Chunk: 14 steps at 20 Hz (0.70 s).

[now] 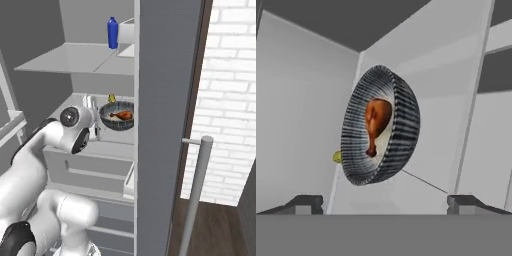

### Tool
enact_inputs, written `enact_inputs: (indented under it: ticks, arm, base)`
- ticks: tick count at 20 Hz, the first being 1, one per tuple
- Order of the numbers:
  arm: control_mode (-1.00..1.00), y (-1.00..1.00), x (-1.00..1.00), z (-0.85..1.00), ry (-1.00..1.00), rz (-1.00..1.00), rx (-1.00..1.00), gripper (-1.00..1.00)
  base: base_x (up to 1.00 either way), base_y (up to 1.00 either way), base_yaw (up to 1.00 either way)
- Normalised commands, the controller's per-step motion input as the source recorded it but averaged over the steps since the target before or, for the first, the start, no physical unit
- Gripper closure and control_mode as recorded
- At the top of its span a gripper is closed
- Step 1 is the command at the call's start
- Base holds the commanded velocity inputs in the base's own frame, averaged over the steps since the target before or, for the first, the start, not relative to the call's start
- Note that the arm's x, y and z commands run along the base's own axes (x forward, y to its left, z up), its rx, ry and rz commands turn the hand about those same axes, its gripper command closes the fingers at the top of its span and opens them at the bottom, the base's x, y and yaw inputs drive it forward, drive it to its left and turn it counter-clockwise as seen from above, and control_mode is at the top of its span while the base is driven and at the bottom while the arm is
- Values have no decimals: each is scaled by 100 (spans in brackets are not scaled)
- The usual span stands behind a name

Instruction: Pick the chicken drumstick and garlic from their plates and place them in the bowl. Then put the bowl in the fridge.

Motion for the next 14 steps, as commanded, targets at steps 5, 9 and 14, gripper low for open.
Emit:
enact_inputs:
  ticks: [5, 9, 14]
  arm:
    - [-100, 1, -58, 12, 2, 5, -9, -100]
    - [-100, 0, -47, -2, -1, 18, -11, -100]
    - [-100, 1, -18, 0, 3, 17, -34, -100]
  base:
    - [0, 0, 0]
    - [0, 0, 0]
    - [0, 0, 0]
